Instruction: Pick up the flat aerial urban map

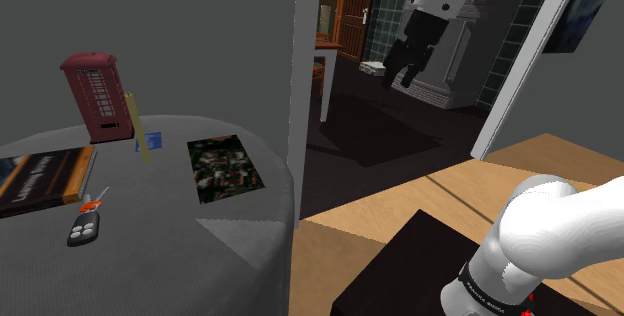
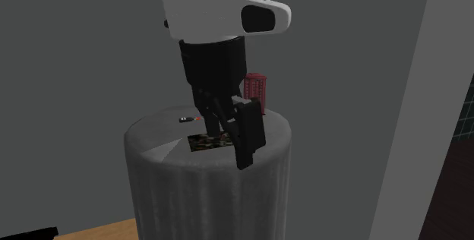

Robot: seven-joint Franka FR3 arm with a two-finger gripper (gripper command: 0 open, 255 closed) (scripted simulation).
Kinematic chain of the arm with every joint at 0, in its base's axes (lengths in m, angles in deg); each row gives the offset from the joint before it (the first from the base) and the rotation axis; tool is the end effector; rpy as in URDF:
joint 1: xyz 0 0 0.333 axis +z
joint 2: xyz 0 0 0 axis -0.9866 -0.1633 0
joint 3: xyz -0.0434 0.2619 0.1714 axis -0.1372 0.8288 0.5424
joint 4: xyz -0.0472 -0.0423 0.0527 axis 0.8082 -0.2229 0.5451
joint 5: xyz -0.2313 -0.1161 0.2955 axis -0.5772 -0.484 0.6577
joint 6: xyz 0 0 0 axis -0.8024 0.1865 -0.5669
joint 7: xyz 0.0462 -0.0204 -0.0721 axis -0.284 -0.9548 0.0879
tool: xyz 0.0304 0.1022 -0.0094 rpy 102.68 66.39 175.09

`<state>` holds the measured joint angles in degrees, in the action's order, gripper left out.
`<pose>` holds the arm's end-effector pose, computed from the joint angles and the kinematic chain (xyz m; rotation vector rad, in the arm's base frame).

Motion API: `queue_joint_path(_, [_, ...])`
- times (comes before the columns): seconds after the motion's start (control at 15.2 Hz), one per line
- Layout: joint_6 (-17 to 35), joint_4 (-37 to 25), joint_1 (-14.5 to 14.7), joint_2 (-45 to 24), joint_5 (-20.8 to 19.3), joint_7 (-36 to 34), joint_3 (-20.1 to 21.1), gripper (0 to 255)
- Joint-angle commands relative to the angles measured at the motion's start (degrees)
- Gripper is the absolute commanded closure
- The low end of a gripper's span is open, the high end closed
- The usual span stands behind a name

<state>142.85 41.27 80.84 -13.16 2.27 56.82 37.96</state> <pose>0.3221 -0.0101 0.6428 -3.0160 0.0720 -0.2832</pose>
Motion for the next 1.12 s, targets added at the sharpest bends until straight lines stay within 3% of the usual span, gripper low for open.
queue_joint_path(0.0, [0.0,0.0,0.0,0.0,0.0,0.0,0.0,0])
queue_joint_path(0.59, [4.87,-4.2,1.52,-10.69,3.07,-14.49,11.81,0])
queue_joint_path(1.06, [7.62,-11.83,1.93,-22.74,2.24,-26.16,20.27,0])
